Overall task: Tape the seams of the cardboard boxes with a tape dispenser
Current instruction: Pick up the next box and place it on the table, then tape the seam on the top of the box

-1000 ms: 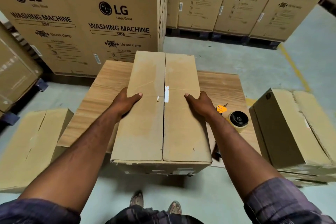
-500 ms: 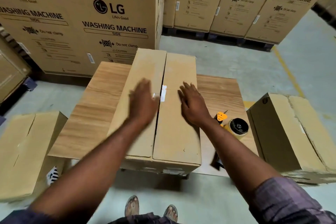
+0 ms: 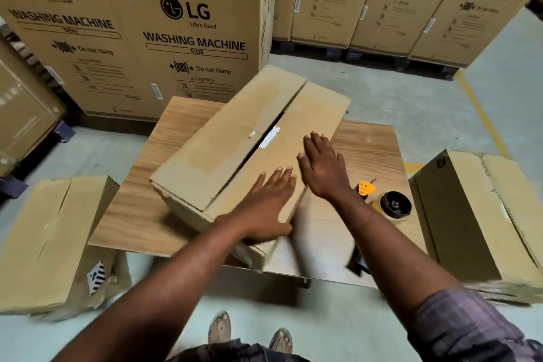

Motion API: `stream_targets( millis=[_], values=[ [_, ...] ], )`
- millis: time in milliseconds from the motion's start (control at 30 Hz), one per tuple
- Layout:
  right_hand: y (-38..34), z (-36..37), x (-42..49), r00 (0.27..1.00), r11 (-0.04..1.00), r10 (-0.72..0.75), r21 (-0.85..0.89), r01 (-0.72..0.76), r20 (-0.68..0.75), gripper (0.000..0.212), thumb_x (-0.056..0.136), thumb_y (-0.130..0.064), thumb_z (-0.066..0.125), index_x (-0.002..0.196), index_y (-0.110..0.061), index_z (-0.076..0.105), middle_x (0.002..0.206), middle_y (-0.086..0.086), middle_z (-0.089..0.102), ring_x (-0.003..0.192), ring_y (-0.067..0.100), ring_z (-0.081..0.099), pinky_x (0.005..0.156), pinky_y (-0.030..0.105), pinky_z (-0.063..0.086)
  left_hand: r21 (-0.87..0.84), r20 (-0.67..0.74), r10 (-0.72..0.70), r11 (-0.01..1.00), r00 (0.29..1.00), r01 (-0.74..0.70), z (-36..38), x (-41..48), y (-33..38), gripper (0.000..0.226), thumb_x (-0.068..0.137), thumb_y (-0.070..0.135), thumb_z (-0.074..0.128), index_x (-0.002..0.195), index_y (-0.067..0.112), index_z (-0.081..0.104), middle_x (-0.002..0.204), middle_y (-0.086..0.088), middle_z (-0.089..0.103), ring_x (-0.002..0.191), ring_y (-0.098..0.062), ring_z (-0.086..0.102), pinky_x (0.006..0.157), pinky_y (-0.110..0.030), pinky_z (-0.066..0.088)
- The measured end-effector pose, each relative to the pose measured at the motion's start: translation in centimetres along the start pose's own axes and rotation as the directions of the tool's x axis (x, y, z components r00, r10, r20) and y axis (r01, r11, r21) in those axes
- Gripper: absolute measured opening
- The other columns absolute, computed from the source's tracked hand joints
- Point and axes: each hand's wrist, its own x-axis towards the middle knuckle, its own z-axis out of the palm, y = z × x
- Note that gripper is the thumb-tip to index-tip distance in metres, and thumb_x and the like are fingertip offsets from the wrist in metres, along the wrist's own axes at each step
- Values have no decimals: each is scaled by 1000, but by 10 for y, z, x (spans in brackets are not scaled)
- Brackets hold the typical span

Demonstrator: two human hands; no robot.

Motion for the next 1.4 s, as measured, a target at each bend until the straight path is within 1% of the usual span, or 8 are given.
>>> stream_targets(
  millis=[100, 200, 333, 467, 833, 1000, 1233, 1400],
  values=[
    [-25, 17, -29, 993, 991, 83, -98, -92, -87, 66, 106, -53, 26, 160, -15, 27, 170, 8, 15, 156, 28, 12, 120, 64, 11, -72, 30, 36, 997, 999, -34, -20, -22, -60, 105, 83, 22, 71, 160, 33, 0, 163, 16, -16, 148, -5, -20, 121, -35, -13],
    [-32, 21, -31, 994, 984, 77, -156, -89, -82, 73, 103, -61, 28, 158, -12, 29, 167, 14, 18, 154, 32, 15, 121, 61, 4, -91, -76, -60, 994, 995, 53, -20, -35, -78, 99, 83, -1, 60, 159, 40, 11, 164, 23, -4, 151, -5, -11, 125, -44, -6],
    [7, 0, 1, 995, 993, 65, -96, -72, -74, 71, 103, -62, 27, 158, -17, 29, 168, 14, 16, 155, 33, 11, 123, 60, 7, -52, -313, -130, 991, 941, 120, 2, -41, -69, 79, 94, 21, 62, 157, 40, 19, 164, 21, 4, 151, -5, -2, 126, -41, 0],
    [36, -11, 5, 992, 990, 77, -108, -88, -97, 65, 106, -56, 29, 159, -20, 29, 169, 10, 16, 156, 30, 11, 124, 57, 7, -94, -408, -107, 993, 907, 74, 5, -43, -79, 70, 94, 29, 66, 154, 39, 32, 160, 23, 14, 147, 1, 6, 125, -34, 5],
    [-42, 35, -30, 990, 992, 72, -91, -83, -118, 73, 103, -61, 27, 159, -14, 28, 169, 15, 14, 157, 33, 5, 124, 53, 7, -284, -261, -92, 959, 961, 15, -33, -77, -182, 78, 81, 8, 78, 141, 47, 46, 152, 37, 30, 149, 5, 15, 122, -36, 5],
    [-60, 37, -36, 995, 989, 58, -128, -68, -78, 83, 98, -67, 14, 161, -14, 22, 170, 17, 10, 157, 33, 3, 124, 52, 9, -348, -229, -110, 937, 967, 24, -46, -77, -206, 81, 80, -1, 78, 137, 49, 50, 147, 42, 34, 148, 6, 16, 122, -37, 2],
    [-59, 42, -62, 986, 988, 59, -133, -81, -158, 74, 102, -59, 19, 160, -14, 27, 169, 13, 16, 157, 30, 11, 124, 48, 19, -350, -286, -215, 931, 934, 107, -44, -53, -193, 76, 79, 1, 79, 138, 41, 52, 151, 23, 39, 150, -7, 17, 122, -40, 2],
    [-42, 35, -73, 990, 998, -18, -66, 9, -139, 66, 106, -53, 32, 161, -17, 25, 171, 6, 10, 158, 23, 3, 124, 40, 9, -321, -391, -296, 931, 872, 172, -31, -36, -171, 79, 77, 5, 81, 143, 35, 49, 155, 11, 40, 151, -19, 21, 123, -48, 8]
  ],
)
